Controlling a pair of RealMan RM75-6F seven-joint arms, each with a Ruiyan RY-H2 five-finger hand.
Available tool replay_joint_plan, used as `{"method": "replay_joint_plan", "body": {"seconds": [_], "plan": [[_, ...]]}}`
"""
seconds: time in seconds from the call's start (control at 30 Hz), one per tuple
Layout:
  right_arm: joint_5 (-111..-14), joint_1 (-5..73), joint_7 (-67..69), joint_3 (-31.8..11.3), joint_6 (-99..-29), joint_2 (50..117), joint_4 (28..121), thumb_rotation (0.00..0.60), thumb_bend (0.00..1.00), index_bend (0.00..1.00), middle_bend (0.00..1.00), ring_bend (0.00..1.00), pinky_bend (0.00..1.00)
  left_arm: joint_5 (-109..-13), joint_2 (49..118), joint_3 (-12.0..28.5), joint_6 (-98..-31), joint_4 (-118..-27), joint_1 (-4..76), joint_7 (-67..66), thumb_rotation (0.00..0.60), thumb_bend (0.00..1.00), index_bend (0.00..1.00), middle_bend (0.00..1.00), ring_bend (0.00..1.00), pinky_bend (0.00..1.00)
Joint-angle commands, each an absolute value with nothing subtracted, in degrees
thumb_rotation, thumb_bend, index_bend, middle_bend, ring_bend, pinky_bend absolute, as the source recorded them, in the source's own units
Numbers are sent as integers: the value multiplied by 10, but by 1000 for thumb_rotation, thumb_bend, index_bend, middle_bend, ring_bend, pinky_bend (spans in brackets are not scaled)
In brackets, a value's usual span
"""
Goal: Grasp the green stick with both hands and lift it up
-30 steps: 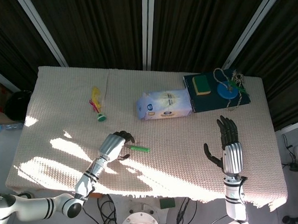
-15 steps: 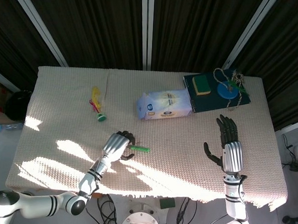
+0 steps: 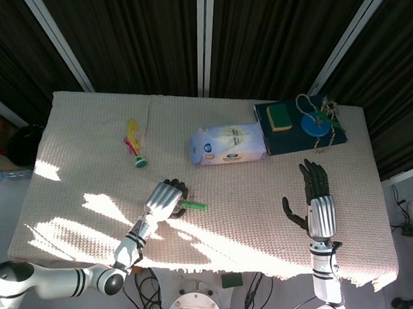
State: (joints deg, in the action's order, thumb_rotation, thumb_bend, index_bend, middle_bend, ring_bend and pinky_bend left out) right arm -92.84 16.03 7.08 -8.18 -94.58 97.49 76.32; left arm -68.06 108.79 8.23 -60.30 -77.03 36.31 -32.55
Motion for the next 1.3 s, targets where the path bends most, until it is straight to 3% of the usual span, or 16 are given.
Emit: {"method": "replay_joint_plan", "body": {"seconds": [0.03,0.87,1.3], "plan": [[-926,159,69,-81,-942,974,765,600,437,14,0,0,0,-679,1089,82,-603,-769,364,-328,498,264,463,335,273,371],[-920,157,60,-75,-922,975,765,600,426,12,0,0,0,-678,1103,81,-602,-748,373,-312,586,295,511,338,273,369],[-920,158,53,-70,-911,974,770,600,426,7,0,0,0,-674,1102,81,-597,-751,375,-306,588,299,540,339,273,366]]}}
